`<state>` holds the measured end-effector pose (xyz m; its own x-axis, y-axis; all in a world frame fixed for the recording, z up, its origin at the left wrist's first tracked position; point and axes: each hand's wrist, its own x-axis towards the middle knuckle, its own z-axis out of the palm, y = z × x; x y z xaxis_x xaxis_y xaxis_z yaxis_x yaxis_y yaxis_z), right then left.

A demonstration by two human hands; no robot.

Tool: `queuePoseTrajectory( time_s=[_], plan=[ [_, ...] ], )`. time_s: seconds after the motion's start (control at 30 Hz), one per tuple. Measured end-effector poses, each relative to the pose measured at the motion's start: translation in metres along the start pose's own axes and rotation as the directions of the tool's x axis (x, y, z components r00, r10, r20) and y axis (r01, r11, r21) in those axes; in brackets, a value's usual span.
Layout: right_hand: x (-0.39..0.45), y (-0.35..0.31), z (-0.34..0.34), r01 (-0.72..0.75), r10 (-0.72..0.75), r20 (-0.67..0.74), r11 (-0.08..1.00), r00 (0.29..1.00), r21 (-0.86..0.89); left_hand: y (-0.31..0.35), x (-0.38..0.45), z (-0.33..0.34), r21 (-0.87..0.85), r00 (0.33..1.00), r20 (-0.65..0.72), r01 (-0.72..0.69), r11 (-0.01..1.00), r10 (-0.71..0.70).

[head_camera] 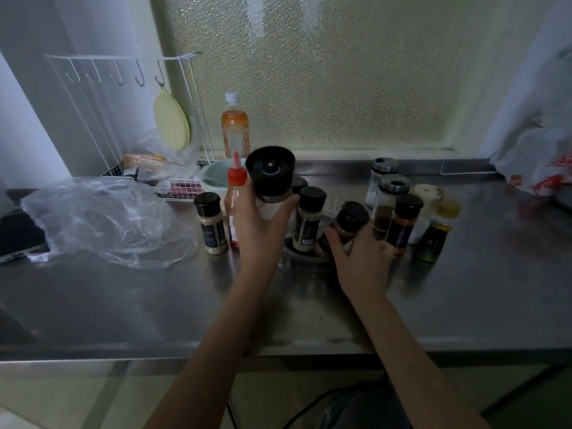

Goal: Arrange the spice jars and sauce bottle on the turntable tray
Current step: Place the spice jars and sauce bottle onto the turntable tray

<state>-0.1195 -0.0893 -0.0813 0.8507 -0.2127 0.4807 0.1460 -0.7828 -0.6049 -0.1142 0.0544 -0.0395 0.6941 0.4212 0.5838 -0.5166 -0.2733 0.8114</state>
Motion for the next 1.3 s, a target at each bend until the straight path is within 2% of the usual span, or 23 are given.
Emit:
queuePoseTrajectory(
  time_s=[0.3, 0.47, 0.57, 0.67, 0.73, 0.8, 0.9, 1.03, 1.13, 1.2, 1.3],
  plan=[
    [0.0, 0.001, 0.007, 0.156, -0.137, 0.098, 0.964, 0.986, -0.217, -0.039, 0.0, 0.004, 0.071, 0.974, 0.226, 0.011, 0.997, -0.027],
    [0.0, 0.002, 0.009, 0.148, -0.127, 0.106, 0.964, 0.986, -0.219, -0.038, -0.005, 0.003, 0.119, 0.977, 0.215, -0.044, 0.992, 0.018],
    [-0.003, 0.002, 0.007, 0.122, -0.119, 0.056, 0.99, 0.991, -0.068, -0.031, -0.011, -0.006, 0.183, 0.981, 0.093, -0.187, 0.965, 0.173],
    [-0.006, 0.002, 0.004, 0.11, -0.099, -0.109, 0.99, 0.989, 0.092, -0.026, -0.016, -0.019, 0.31, 0.938, -0.177, -0.234, 0.922, 0.298],
    [-0.006, 0.005, 0.002, 0.082, -0.052, -0.259, 0.991, 0.965, 0.106, -0.03, -0.013, -0.024, 0.405, 0.909, -0.328, -0.11, 0.908, 0.256],
    [-0.006, 0.008, -0.002, 0.003, 0.04, -0.403, 0.994, 0.914, 0.107, -0.039, -0.006, -0.025, 0.476, 0.895, -0.413, 0.056, 0.877, 0.167],
    [0.001, 0.015, -0.007, -0.126, 0.194, -0.524, 0.979, 0.829, 0.163, -0.052, -0.001, -0.024, 0.522, 0.926, -0.373, 0.166, 0.837, 0.049],
    [0.017, 0.028, -0.015, -0.201, 0.304, -0.578, 0.951, 0.758, 0.236, -0.06, -0.001, -0.026, 0.489, 0.939, -0.343, 0.18, 0.854, -0.002],
    [0.024, 0.043, -0.018, -0.241, 0.378, -0.595, 0.923, 0.709, 0.298, -0.066, 0.004, -0.031, 0.298, 0.927, -0.35, 0.248, 0.922, -0.136],
    [0.027, 0.053, -0.017, -0.234, 0.413, -0.555, 0.901, 0.722, 0.366, -0.074, 0.007, -0.035, 0.18, 0.911, -0.344, 0.303, 0.936, -0.229],
    [0.032, 0.061, -0.014, -0.295, 0.489, -0.441, 0.849, 0.752, 0.439, -0.081, 0.009, -0.038, 0.196, 0.887, -0.351, 0.382, 0.903, -0.299]
  ],
)
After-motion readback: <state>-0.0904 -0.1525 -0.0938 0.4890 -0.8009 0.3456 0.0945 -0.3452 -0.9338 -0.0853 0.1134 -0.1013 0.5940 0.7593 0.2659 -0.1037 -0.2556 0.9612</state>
